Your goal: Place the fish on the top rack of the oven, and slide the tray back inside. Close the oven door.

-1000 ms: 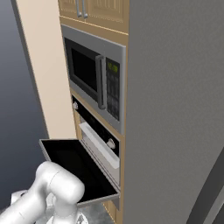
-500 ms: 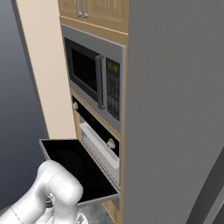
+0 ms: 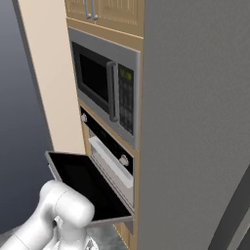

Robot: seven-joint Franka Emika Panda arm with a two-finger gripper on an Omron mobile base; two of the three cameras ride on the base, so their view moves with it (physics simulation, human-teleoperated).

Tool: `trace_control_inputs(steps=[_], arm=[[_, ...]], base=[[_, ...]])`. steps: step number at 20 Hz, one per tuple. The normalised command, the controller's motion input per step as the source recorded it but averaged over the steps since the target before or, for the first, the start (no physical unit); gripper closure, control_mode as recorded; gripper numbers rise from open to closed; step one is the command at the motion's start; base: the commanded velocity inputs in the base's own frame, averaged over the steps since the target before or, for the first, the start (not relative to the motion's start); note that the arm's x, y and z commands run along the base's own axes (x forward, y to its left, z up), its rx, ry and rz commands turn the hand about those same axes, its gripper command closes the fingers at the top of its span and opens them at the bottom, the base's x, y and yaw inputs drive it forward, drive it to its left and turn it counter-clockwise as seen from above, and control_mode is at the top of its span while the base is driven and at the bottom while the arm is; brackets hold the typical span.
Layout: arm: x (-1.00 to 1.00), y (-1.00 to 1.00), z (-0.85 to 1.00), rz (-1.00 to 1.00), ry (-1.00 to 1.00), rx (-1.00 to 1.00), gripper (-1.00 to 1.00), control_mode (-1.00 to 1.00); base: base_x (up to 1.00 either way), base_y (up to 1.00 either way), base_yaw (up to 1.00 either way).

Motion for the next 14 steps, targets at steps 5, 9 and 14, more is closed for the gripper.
trace_control_inputs(steps=[5, 9, 14], arm=[[0.08, -0.77, 1.0, -0.12, -0.18, -0.21, -1.0, -1.0], [0.18, -0.74, 1.0, -0.14, -0.13, -0.2, -1.0, -1.0], [0.21, -0.69, 1.0, -0.15, -0.07, -0.17, -1.0, -1.0]], base=[[0.0, 0.0, 0.0], [0.0, 0.0, 0.0], [0.0, 0.0, 0.0]])
